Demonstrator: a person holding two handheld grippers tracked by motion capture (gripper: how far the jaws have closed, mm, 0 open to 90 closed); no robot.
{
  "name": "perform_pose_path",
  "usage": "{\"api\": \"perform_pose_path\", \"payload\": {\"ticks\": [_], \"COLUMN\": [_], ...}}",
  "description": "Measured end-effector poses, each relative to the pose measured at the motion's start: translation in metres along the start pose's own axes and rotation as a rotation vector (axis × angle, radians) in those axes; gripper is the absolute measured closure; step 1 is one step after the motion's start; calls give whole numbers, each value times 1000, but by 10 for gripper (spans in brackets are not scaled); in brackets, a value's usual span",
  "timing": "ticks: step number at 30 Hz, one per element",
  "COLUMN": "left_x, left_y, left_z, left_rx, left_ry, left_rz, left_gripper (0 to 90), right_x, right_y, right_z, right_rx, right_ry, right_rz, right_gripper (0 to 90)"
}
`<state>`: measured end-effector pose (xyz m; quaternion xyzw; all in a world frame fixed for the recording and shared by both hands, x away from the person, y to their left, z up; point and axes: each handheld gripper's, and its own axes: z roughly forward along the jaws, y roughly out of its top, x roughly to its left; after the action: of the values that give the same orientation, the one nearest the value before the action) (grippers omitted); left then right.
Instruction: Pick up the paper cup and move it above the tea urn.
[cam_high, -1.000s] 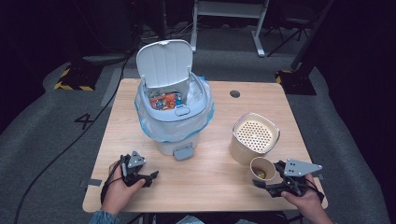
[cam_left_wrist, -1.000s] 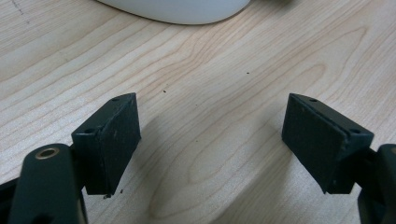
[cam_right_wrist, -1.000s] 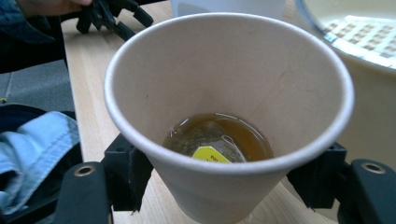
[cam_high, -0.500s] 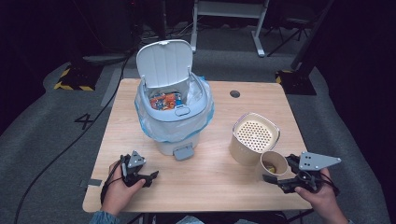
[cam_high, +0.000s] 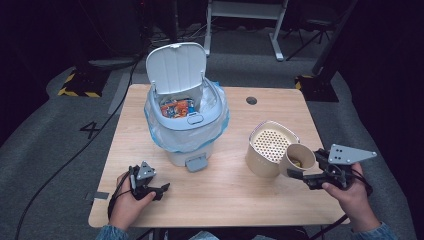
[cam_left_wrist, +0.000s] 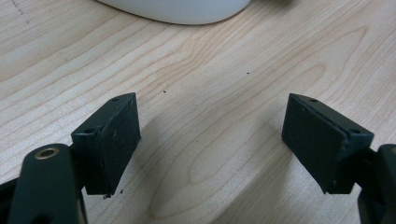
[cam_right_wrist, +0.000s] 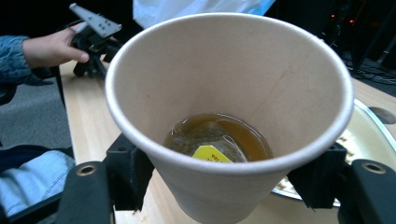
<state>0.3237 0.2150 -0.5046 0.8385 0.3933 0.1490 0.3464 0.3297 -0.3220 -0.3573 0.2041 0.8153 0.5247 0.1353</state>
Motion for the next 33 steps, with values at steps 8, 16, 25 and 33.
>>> {"api": "perform_pose_path", "payload": {"ticks": [8,16,25,33], "left_x": [0,0,0,1], "left_y": [0,0,0,1], "left_z": [0,0,0,0], "left_rx": [0,1,1,1], "left_ry": [0,0,0,3], "left_rz": [-1,5,5,7], "left_gripper": [197,195,195,195], "right_x": [-19,-39,-62,-76], "right_y": [17,29,36,36], "right_z": [2,9,23,36], "right_rx": [9,35,48,64], "right_ry": [-34,-72,-90,-111], "right_rz": [-12,-30,-17,-1], "right_gripper": [321,321,320,318]}}
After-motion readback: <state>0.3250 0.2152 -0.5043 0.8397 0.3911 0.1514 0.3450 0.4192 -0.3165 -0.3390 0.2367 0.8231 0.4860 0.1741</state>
